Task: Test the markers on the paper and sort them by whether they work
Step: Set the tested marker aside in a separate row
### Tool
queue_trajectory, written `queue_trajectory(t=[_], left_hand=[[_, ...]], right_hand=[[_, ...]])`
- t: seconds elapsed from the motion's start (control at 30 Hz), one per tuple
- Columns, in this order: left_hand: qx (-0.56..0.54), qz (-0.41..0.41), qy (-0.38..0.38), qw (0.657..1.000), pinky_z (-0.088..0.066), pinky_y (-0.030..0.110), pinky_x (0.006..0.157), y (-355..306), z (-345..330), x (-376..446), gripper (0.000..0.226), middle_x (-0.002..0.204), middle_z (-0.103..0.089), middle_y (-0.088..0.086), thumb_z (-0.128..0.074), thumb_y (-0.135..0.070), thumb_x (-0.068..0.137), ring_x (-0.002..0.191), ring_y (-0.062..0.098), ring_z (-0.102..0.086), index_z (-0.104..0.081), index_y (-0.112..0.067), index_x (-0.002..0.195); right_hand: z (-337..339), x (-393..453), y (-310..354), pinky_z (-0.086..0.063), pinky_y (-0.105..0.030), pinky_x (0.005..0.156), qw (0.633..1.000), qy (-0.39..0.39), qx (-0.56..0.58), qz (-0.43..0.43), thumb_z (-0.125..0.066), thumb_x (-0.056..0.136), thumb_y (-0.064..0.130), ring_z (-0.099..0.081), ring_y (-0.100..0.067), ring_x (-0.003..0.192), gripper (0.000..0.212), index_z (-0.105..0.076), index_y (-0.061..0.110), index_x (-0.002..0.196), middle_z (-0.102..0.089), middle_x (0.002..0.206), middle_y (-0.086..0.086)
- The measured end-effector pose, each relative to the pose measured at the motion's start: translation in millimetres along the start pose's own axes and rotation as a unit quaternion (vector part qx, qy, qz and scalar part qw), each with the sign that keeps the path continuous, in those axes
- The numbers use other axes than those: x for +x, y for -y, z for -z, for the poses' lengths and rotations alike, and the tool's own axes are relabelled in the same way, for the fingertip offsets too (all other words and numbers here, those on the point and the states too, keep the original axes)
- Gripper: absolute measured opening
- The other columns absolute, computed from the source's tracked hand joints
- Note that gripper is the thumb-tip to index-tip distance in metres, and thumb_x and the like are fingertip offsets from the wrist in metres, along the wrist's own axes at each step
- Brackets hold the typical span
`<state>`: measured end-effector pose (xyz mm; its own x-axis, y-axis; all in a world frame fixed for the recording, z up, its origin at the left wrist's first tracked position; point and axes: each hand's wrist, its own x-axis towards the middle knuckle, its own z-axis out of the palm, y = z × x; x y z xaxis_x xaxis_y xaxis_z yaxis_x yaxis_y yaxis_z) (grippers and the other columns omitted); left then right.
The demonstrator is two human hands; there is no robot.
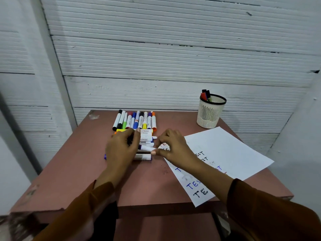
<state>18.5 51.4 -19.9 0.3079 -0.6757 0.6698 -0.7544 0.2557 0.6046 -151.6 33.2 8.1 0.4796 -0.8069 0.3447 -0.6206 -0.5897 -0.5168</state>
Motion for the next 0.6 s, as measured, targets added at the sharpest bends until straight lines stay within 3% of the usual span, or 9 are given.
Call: queue_trajectory(t=[0.13,0.33,0.43,0.6], left_hand=[[0.026,-0.015,-0.019,0.999,-0.042,0.035,0.066,10,11,5,0.043,0.06,-0.06,-0.001,-0.038,-0.044,0.086,0.057,0.02,-0.052,-0.062,-0.013,0.066],[0.112,0.013,-0.029,0.993,-0.035,0.037,0.076,27,16,4,0.027,0.063,-0.062,0.003,-0.047,-0.028,0.084,0.062,0.022,-0.051,-0.064,-0.013,0.071],[0.129,0.003,-0.027,0.991,-0.032,0.034,0.074,25,14,4,0.025,0.063,-0.062,0.004,-0.049,-0.026,0.084,0.061,0.023,-0.052,-0.065,-0.012,0.071],[0.032,0.038,-0.016,0.999,-0.042,0.034,0.06,16,3,9,0.034,0.065,-0.062,0.007,-0.044,-0.031,0.085,0.063,0.026,-0.055,-0.065,-0.007,0.073]], right_hand=[[-16,1,16,-0.029,-0.026,0.075,1.0,0.017,0.005,0.005,-0.07,0.081,0.025,-0.042,-0.015,0.097,0.018,-0.07,0.014,0.094,-0.056,0.094,-0.002],[-37,-1,27,-0.039,-0.03,0.08,0.998,0.048,-0.031,0.031,-0.068,0.081,0.019,-0.047,-0.019,0.101,0.023,-0.065,0.015,0.104,-0.061,0.101,-0.005],[-41,-2,29,-0.04,-0.031,0.072,0.998,0.044,-0.03,0.038,-0.066,0.081,0.015,-0.052,-0.02,0.092,0.025,-0.055,0.014,0.103,-0.061,0.1,-0.004],[-43,3,28,-0.041,-0.031,0.067,0.998,0.04,-0.022,0.034,-0.069,0.08,0.018,-0.051,-0.018,0.077,0.025,-0.047,0.014,0.092,-0.049,0.084,0.005]])
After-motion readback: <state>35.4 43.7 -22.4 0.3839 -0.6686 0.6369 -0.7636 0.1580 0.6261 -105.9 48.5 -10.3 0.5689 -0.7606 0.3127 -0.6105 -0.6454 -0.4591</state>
